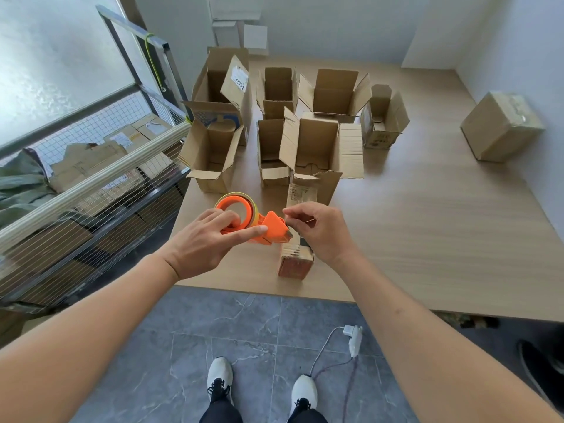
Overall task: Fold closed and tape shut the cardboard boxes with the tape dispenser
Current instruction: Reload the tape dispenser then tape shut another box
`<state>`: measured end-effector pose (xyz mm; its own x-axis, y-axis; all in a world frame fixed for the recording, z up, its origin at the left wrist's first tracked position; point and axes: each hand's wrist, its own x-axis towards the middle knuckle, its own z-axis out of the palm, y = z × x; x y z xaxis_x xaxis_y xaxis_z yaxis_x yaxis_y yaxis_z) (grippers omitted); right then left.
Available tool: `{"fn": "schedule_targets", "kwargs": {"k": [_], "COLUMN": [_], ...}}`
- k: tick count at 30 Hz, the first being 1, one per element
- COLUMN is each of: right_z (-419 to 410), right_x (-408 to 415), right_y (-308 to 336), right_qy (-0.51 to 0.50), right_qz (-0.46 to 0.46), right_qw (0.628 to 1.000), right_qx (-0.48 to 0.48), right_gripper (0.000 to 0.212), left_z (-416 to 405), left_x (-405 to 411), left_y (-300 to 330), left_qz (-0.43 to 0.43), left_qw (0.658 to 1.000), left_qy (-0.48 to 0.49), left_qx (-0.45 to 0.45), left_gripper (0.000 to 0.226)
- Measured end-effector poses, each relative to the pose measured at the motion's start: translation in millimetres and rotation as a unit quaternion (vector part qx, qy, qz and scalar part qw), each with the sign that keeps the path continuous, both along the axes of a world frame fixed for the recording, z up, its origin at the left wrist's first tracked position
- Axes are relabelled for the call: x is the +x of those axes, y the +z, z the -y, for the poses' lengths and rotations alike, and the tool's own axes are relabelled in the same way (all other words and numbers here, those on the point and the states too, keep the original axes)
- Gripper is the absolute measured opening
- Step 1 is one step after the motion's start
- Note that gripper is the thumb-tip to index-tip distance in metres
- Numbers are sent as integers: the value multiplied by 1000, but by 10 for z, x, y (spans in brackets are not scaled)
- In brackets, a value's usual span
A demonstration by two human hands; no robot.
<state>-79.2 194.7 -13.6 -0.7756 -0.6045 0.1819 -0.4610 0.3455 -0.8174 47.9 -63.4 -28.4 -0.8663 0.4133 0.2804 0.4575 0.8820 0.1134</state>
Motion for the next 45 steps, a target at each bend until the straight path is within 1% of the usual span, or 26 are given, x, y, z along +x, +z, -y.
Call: {"fn": "schedule_targets", "kwargs": {"k": [3,5,9,12,18,22,25,34,36,41,45], "right_z": [20,34,74,94,9,-271,-515,-562,-517,-479,-487], "right_x": [57,96,205,281,385,372,385,373,346,310,264], "right_y": [-20,-32,-35,-40,-99,-185,-251,-482,-526,-625,-681], "right_qy": [-20,-34,-33,-47,-103,-161,-178,-194,-189,-209,-201], "right_qz": [23,23,-7,-33,38,114,166,214,213,199,204], "right_qw": [1000,999,999,997,992,977,967,956,957,954,955], "right_qx": [-1,6,27,45,61,82,77,49,58,78,79], "right_gripper": [23,19,13,14,20,21,23,20,23,21,21], "left_z": [24,51,109,114,49,63,125,92,115,130,132], "left_x": [3,20,65,70,-20,-21,39,-55,-65,-94,-158], "left_y": [24,39,49,78,225,210,150,71,23,-78,-130], "left_qz": [17,36,86,115,154,169,191,251,261,284,279], "left_qw": [1000,999,996,993,986,985,981,964,960,953,955], "left_qy": [-5,-3,13,18,3,8,17,45,54,64,69], "left_qx": [13,9,5,27,57,34,35,76,83,82,72], "left_gripper": [64,63,60,58,60,64,64,62,61,62,63]}}
